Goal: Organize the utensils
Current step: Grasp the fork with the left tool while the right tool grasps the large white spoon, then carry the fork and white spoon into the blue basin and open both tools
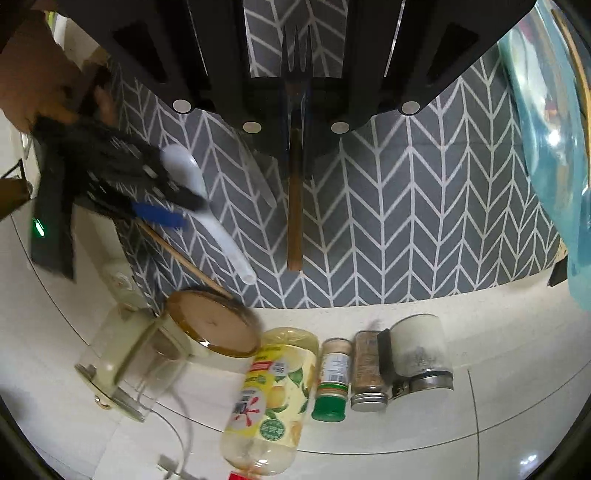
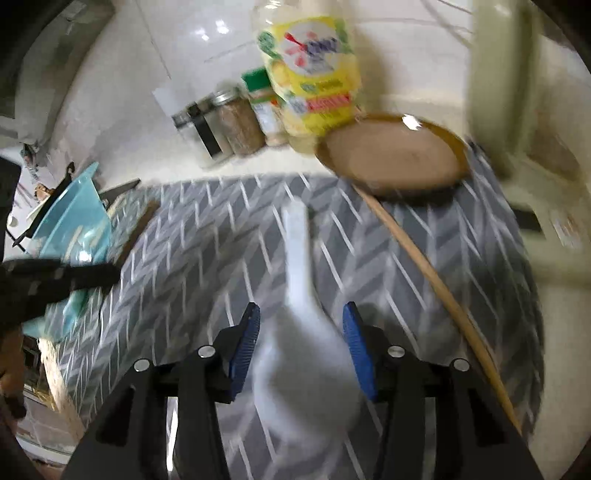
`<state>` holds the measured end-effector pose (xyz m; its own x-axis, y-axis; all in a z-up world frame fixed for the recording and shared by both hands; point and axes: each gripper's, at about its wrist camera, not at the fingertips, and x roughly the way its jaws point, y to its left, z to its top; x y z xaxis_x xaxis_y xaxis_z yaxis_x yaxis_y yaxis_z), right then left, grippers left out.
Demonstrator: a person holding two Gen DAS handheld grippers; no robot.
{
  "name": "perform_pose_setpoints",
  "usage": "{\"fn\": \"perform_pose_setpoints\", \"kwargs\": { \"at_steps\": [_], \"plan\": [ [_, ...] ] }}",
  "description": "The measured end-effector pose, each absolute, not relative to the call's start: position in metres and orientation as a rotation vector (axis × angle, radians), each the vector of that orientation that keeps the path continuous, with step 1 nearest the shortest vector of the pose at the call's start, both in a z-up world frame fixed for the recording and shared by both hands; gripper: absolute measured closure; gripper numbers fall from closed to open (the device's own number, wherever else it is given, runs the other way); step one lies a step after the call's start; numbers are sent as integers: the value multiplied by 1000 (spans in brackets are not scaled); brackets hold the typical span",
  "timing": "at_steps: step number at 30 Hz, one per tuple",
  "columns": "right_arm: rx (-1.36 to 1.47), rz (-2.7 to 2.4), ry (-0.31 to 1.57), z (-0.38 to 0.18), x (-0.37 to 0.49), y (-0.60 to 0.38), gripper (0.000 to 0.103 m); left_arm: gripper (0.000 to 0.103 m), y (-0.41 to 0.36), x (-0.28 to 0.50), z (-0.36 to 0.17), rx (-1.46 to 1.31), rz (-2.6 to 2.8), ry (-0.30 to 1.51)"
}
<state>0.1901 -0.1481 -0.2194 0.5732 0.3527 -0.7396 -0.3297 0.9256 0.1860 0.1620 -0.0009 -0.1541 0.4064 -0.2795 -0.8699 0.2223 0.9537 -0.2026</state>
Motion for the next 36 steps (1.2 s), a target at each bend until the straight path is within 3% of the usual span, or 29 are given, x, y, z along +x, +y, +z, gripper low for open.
{"fn": "perform_pose_setpoints", "kwargs": {
  "at_steps": [5, 7, 8, 11, 18, 26, 32, 36],
  "plan": [
    [-84, 393, 847, -227, 216, -121, 59, 96, 3, 146, -144, -68, -308, 1113],
    [-168, 319, 833, -226, 220, -113, 82, 96, 5, 140, -140, -75, -301, 1109],
    [-150, 311, 838, -225, 222, -115, 85, 96, 7, 137, -139, -79, -301, 1108],
    [-29, 296, 859, -219, 218, -129, 85, 96, 10, 128, -129, -92, -303, 1096],
    [196, 326, 678, -150, 155, -149, 85, 96, 28, 107, -89, -114, -325, 1013],
    [223, 478, 512, -55, 108, -77, 85, 96, 94, 77, -21, -140, -281, 889],
    [268, 615, 582, -43, 108, 21, 85, 96, 179, 72, -1, -99, -129, 878],
    [257, 640, 721, -71, 122, 99, 85, 96, 231, 76, -29, -81, -58, 958]
  ]
}}
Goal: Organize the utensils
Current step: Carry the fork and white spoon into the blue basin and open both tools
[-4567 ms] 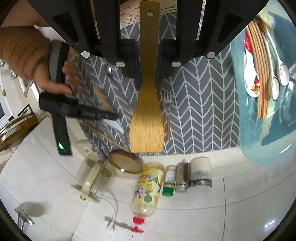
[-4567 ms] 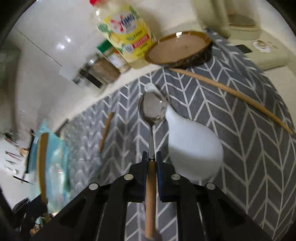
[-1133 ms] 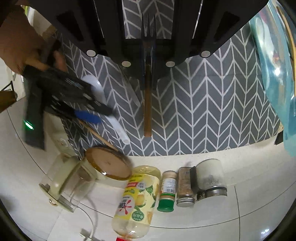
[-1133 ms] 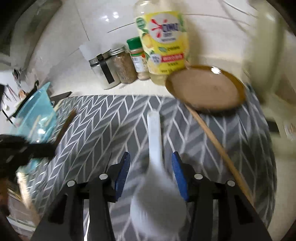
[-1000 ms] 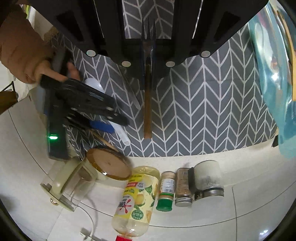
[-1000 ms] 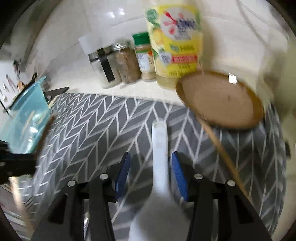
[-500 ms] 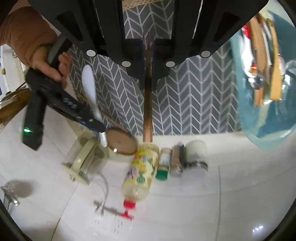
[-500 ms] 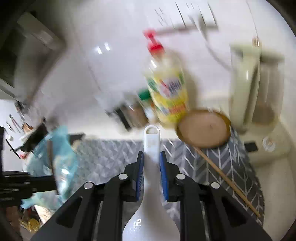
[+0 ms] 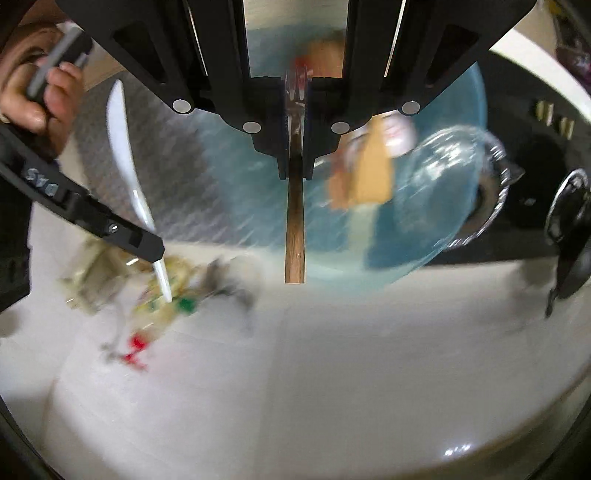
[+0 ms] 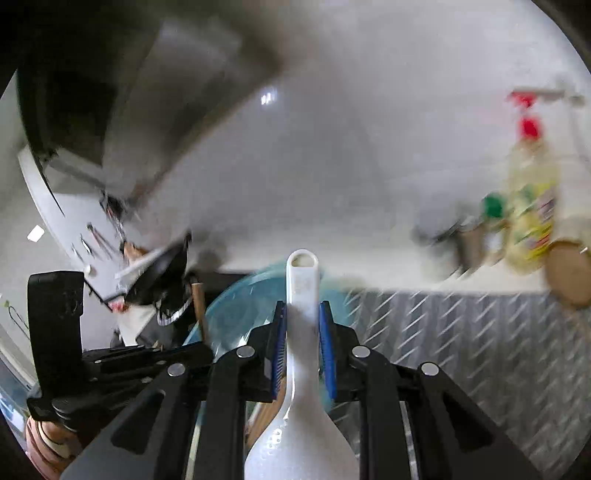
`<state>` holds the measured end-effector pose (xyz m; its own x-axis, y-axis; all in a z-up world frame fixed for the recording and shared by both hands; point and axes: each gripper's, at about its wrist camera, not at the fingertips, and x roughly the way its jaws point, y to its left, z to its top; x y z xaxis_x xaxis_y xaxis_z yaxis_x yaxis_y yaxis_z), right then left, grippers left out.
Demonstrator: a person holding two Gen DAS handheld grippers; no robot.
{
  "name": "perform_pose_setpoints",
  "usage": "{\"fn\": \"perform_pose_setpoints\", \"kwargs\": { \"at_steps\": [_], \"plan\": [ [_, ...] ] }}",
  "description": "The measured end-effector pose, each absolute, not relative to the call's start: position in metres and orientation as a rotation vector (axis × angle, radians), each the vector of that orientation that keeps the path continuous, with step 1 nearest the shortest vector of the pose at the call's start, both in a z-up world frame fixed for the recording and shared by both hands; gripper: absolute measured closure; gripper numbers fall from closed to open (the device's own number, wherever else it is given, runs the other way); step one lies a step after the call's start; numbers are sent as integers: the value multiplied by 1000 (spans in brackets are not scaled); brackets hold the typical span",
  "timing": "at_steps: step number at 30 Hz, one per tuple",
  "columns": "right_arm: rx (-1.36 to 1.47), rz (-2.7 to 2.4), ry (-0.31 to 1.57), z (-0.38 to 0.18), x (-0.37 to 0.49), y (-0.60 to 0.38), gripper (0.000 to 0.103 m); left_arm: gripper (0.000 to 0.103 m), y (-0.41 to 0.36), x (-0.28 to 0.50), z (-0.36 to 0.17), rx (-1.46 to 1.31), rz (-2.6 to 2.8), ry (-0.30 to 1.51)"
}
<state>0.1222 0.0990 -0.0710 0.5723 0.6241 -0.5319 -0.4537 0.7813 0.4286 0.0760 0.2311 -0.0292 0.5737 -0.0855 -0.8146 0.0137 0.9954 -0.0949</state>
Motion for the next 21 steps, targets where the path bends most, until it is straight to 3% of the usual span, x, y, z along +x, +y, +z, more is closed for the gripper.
{"fn": "perform_pose_setpoints", "kwargs": {
  "at_steps": [7, 15, 21],
  "plan": [
    [150, 559, 897, -123, 137, 189, 85, 95, 281, 92, -85, -86, -63, 1089],
    [72, 455, 1115, -161, 159, 212, 84, 94, 295, 101, -113, -99, -113, 1155],
    [133, 485, 1009, -128, 150, 180, 84, 89, 296, 96, -83, -156, -113, 1088]
  ]
}}
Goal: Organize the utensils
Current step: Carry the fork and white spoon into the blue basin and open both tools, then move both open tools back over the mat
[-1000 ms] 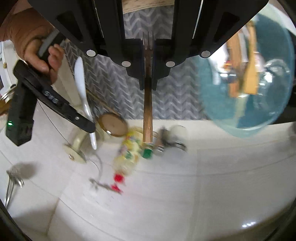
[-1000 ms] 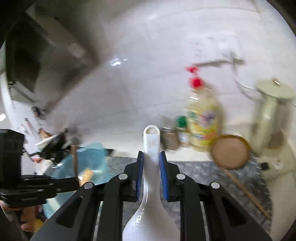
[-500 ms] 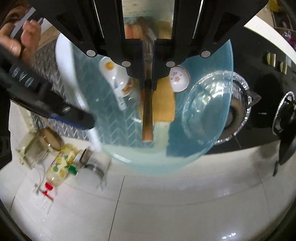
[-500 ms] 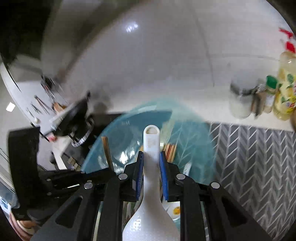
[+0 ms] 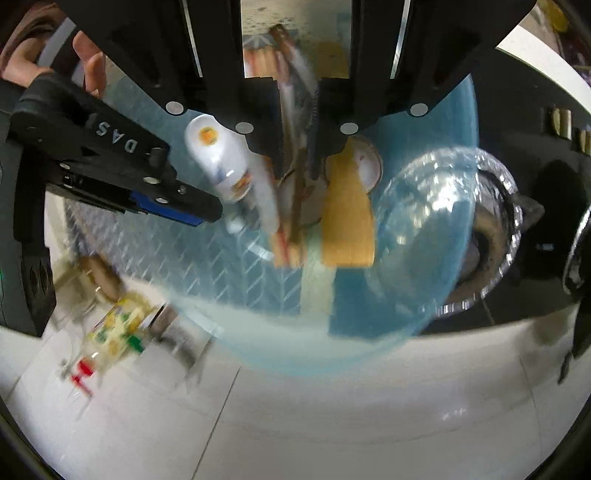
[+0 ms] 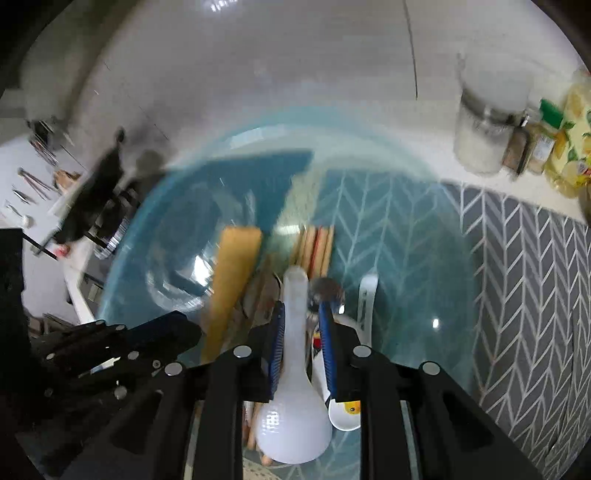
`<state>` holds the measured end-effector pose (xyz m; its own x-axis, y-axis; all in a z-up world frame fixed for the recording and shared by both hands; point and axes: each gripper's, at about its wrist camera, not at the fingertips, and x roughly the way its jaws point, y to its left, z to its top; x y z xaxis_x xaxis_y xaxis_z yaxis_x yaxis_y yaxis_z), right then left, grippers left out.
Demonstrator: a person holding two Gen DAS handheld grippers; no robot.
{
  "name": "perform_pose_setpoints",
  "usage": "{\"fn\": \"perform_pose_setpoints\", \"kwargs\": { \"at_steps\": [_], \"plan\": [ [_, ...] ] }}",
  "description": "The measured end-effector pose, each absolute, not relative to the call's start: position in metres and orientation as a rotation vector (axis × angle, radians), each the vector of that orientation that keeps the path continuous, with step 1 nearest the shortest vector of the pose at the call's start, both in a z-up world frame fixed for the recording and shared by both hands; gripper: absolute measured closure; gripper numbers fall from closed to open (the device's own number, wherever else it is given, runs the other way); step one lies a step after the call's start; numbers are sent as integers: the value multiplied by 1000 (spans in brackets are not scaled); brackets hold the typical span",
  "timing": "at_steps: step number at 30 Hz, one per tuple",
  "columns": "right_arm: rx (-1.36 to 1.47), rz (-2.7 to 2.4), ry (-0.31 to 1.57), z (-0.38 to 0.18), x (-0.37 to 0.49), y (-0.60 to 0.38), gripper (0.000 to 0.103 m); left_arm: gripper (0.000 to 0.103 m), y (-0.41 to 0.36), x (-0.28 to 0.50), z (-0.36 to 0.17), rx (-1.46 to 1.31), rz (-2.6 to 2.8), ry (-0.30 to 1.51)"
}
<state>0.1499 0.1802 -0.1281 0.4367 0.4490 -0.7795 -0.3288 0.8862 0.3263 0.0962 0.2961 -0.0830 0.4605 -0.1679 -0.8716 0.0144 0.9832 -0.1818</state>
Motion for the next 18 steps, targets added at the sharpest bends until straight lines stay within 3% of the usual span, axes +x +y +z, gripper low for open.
{"fn": "perform_pose_setpoints", "kwargs": {
  "at_steps": [3, 5, 6, 9, 12, 18],
  "plan": [
    [183, 526, 870, -86, 138, 143, 81, 72, 275, 86, -38, -140, -166, 973],
    [195, 519, 756, -55, 129, 109, 73, 47, 248, 78, -3, -117, -228, 882],
    [206, 514, 690, -39, 122, 86, 73, 44, 235, 74, 10, -105, -262, 848],
    [197, 464, 525, -7, 106, 19, 73, 42, 187, 70, 33, -70, -376, 800],
    [124, 287, 442, -7, 90, -51, 73, 39, 135, 77, 15, -50, -451, 847],
    [172, 127, 636, -91, 93, -178, 73, 39, 39, 100, -84, -34, -471, 1092]
  ]
}}
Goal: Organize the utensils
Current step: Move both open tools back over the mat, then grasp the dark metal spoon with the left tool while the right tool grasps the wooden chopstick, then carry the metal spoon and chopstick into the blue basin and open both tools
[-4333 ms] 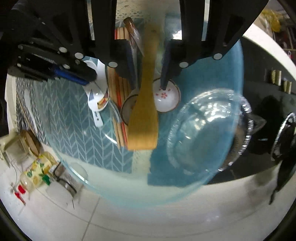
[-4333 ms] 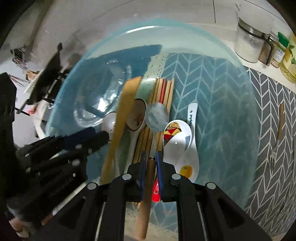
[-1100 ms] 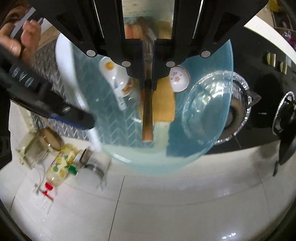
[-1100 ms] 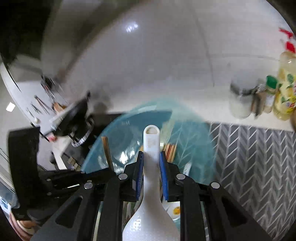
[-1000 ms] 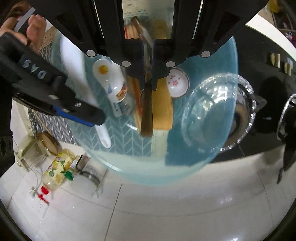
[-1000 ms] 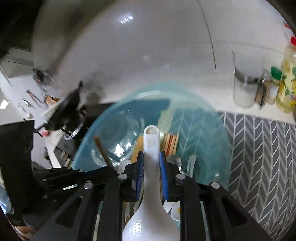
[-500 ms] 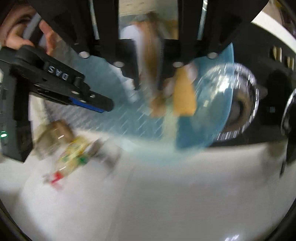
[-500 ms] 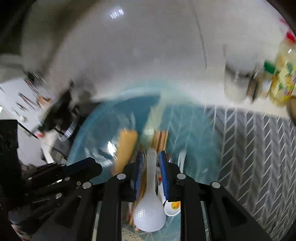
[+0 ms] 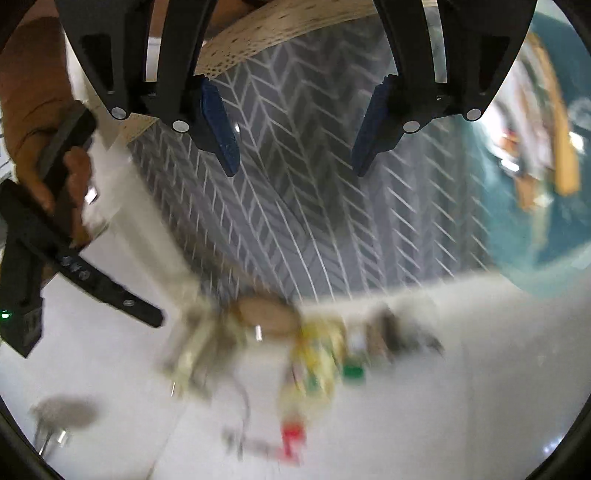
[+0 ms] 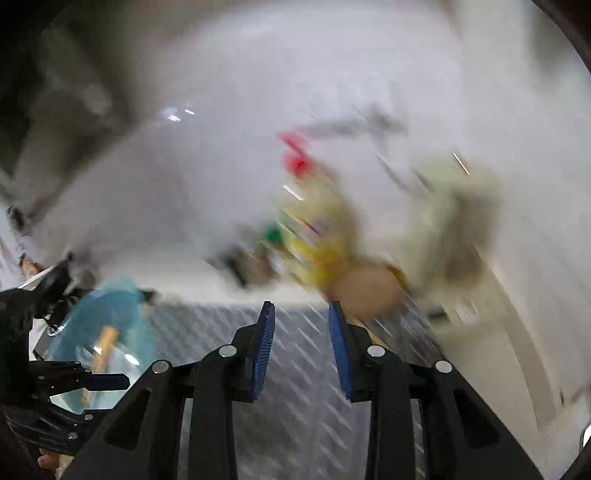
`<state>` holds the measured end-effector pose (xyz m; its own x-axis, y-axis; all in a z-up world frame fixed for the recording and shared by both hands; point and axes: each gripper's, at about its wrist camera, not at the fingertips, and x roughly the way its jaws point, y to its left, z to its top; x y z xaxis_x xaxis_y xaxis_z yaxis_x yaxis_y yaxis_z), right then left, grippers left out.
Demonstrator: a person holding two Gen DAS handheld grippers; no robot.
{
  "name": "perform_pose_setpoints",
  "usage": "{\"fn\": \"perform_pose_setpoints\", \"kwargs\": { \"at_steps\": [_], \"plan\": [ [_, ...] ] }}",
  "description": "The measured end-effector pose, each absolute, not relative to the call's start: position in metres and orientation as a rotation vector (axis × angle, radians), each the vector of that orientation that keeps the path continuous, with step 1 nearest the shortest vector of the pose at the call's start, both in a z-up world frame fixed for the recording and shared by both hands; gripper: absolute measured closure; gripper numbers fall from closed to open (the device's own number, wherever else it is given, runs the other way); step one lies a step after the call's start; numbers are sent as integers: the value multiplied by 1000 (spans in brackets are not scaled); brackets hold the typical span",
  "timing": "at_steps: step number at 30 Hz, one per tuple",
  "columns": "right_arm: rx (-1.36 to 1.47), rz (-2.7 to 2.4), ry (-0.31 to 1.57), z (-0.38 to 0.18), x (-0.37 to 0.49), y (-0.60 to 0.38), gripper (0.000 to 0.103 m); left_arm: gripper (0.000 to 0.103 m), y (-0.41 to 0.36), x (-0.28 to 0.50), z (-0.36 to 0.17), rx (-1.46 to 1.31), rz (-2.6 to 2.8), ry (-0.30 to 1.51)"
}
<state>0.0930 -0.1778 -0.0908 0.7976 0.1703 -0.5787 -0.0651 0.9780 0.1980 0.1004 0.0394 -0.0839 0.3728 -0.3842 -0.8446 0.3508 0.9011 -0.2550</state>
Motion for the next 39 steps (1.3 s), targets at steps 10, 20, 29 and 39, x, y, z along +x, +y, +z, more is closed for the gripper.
{"fn": "perform_pose_setpoints", "kwargs": {
  "at_steps": [10, 20, 29, 39],
  "plan": [
    [57, 190, 821, -188, 143, -242, 73, 39, -45, 116, -176, 50, -351, 1213],
    [-91, 306, 882, -218, 191, -241, 73, 53, -60, 120, -197, 17, -201, 1202],
    [-96, 252, 885, -218, 190, -225, 91, 99, -52, 122, -195, 13, -153, 1192],
    [209, 311, 906, -199, 142, -200, 95, 99, -29, 100, -137, 57, -142, 1050]
  ]
}}
